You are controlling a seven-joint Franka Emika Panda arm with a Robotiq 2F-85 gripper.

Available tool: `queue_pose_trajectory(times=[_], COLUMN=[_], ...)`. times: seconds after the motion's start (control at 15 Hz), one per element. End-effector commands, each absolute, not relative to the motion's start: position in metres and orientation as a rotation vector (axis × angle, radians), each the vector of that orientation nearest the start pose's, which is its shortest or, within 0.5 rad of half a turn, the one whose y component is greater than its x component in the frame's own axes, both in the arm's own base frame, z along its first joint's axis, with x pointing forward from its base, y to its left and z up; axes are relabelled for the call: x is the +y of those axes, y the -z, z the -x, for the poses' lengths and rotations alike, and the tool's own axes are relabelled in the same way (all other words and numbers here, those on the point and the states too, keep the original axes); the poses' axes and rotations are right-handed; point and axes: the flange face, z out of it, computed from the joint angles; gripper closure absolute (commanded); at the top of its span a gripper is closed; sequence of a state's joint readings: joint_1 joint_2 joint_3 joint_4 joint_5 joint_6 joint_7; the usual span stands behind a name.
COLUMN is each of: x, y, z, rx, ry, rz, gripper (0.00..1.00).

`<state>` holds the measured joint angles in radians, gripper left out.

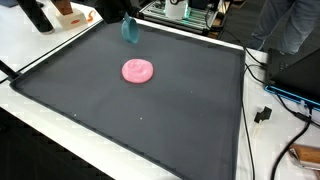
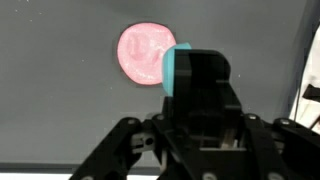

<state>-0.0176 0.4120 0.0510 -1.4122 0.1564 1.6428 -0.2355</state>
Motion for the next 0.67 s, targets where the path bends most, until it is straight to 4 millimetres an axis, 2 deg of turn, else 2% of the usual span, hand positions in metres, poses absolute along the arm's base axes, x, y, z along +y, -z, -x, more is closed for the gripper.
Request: queue_pose_trajectory(times=[0.0, 0.33, 0.6], x=[-0.008, -0.056, -0.080], y=[-0.445, -0.415, -0.382], z=[-0.666, -0.665, -0.665], rx=[-0.388, -0.418, -0.420], ry=[-0.218, -0.176, -0.124], rz=[2.721, 2.495, 2.373], gripper=[0.75, 0.75, 0.75])
